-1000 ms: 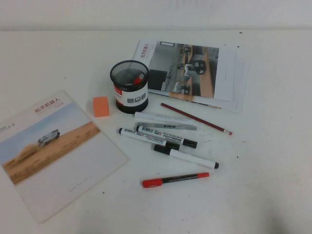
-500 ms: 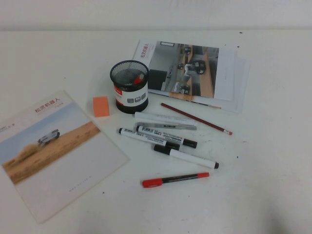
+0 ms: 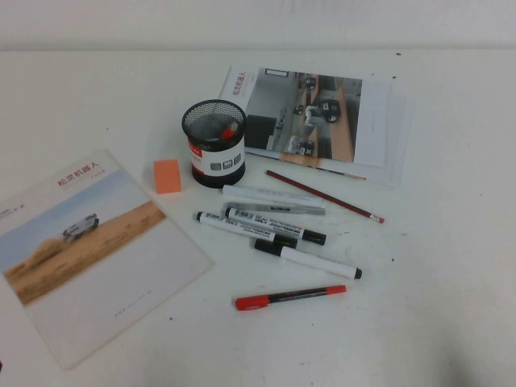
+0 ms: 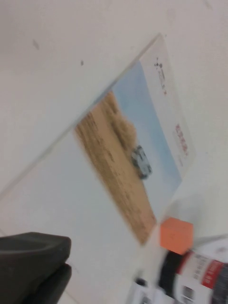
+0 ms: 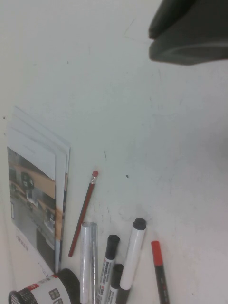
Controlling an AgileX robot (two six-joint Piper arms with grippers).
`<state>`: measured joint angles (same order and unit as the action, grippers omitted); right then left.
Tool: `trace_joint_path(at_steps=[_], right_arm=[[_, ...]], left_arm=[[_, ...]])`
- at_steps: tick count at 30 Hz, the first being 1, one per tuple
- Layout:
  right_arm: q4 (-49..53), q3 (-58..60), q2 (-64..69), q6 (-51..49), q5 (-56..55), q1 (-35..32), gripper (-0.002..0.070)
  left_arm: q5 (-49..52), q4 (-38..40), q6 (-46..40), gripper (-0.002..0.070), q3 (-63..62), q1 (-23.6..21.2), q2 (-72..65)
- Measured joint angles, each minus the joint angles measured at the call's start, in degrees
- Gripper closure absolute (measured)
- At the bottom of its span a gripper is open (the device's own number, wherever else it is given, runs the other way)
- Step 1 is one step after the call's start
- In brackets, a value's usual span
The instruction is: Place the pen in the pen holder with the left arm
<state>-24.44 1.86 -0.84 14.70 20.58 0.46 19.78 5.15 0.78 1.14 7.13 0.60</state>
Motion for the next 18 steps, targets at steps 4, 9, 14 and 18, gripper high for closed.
trace_joint_path(at_steps=[4, 9, 14, 18], right_arm=[[0.0, 0.0, 0.0, 0.0, 0.0, 0.0, 0.0698], [0.0, 0.0, 0.0, 0.0, 0.0, 0.0, 0.0698], [0.0, 0.0, 0.0, 0.0, 0.0, 0.0, 0.0698], [0.0, 0.0, 0.0, 0.0, 0.0, 0.0, 0.0698]], left_arm=[[-5.9, 7.1, 3.7, 0.0676, 0.3, 0.0, 0.0], [-12.1, 14.4, 5.1, 0.0676, 0.3, 0.0, 0.0], [-12.9, 15.3, 5.1, 0.0676, 0.3, 0.0, 0.0], [-12.8, 15.5, 4.5, 0.0676, 0.3, 0.0, 0.0]])
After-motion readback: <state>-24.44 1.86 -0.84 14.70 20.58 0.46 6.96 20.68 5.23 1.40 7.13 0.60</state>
